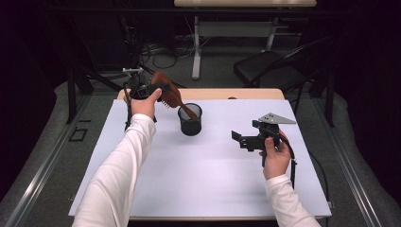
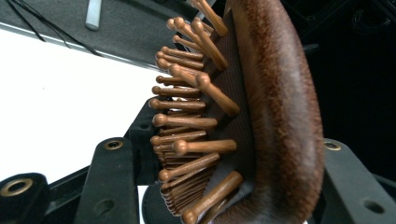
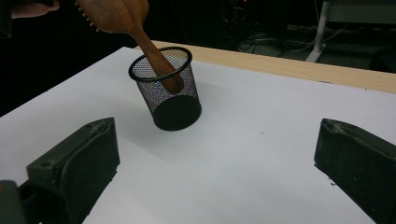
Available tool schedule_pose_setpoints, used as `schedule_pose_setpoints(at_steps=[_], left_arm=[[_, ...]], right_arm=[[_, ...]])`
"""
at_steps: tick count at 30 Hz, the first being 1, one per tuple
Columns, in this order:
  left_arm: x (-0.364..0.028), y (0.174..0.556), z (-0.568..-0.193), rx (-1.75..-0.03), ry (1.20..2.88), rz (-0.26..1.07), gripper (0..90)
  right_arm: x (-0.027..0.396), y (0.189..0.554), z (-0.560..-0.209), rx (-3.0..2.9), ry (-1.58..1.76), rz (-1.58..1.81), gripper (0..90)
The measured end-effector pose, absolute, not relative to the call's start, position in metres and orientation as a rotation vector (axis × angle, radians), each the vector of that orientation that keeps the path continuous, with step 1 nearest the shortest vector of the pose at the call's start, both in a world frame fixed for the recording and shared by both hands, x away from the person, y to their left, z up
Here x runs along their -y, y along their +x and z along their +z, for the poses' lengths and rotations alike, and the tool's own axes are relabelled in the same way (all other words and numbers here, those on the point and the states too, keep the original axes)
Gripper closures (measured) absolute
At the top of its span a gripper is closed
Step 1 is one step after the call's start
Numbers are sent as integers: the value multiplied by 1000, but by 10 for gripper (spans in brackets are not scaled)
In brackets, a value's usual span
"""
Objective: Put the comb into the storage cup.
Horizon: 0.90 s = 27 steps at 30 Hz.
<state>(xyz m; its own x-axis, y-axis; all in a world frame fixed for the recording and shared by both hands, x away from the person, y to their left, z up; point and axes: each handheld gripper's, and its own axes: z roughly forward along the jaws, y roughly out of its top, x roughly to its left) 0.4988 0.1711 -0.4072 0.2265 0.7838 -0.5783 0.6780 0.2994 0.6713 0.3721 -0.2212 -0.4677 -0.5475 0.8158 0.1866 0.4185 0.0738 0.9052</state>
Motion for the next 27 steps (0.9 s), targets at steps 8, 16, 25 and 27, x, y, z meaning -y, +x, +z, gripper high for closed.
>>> schedule_pose_setpoints(at_steps=[8,16,25,27], left_arm=[[-167,499,-410,-1492,1453,143,479],[-160,500,-414,-1471,1478,141,479],[-153,501,-418,-1457,1495,129,479],[-153,502,-419,-1457,1500,130,479]], right_arm=[[221,373,-469,-1988,1225,1471,0],[221,373,-470,-1992,1227,1472,0],[221,373,-470,-1992,1225,1473,0],[221,373,-470,-1994,1226,1472,0]])
